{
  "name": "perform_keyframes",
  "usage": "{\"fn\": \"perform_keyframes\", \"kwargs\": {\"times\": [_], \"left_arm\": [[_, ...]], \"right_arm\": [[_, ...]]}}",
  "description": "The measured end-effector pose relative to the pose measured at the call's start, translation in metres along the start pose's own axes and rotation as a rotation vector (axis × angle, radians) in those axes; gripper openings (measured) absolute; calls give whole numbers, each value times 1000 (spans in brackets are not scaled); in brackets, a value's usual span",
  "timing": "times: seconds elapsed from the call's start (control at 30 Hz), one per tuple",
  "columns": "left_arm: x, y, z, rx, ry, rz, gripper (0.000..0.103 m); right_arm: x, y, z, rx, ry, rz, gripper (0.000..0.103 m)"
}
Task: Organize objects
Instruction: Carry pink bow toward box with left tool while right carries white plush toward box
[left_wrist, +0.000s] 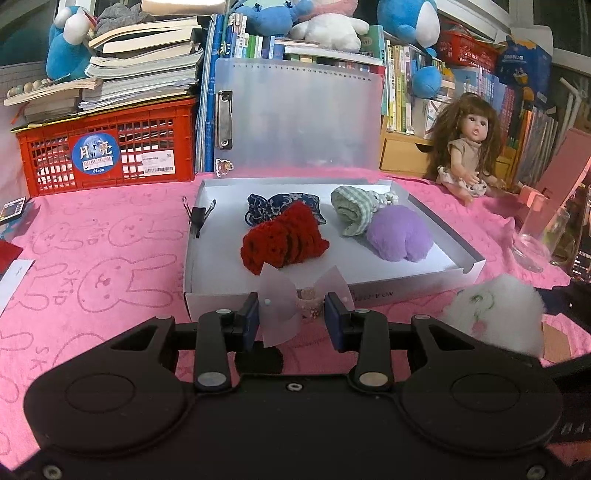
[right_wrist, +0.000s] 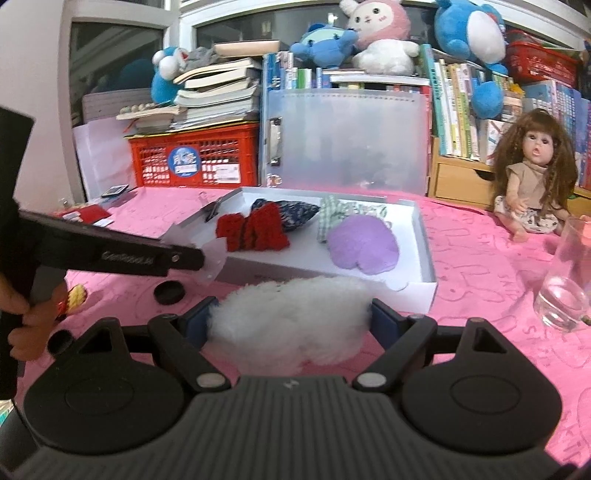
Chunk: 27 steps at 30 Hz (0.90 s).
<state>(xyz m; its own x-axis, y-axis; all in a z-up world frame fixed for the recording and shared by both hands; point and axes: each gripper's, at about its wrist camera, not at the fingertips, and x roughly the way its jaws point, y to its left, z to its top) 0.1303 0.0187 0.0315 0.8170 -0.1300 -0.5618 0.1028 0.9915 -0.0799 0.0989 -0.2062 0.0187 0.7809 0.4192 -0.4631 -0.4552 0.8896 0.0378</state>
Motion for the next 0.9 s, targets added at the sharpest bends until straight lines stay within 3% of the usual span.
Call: {"fn": "perform_keyframes", "kwargs": {"times": [0.4, 0.9], "left_arm": [[4, 4, 11, -17, -7, 3, 35], [33, 17, 36, -89, 15, -10, 35]], "right_arm": [[14, -29, 16, 106, 12, -79, 85], [39, -64, 44, 234, 19, -86, 85]]}}
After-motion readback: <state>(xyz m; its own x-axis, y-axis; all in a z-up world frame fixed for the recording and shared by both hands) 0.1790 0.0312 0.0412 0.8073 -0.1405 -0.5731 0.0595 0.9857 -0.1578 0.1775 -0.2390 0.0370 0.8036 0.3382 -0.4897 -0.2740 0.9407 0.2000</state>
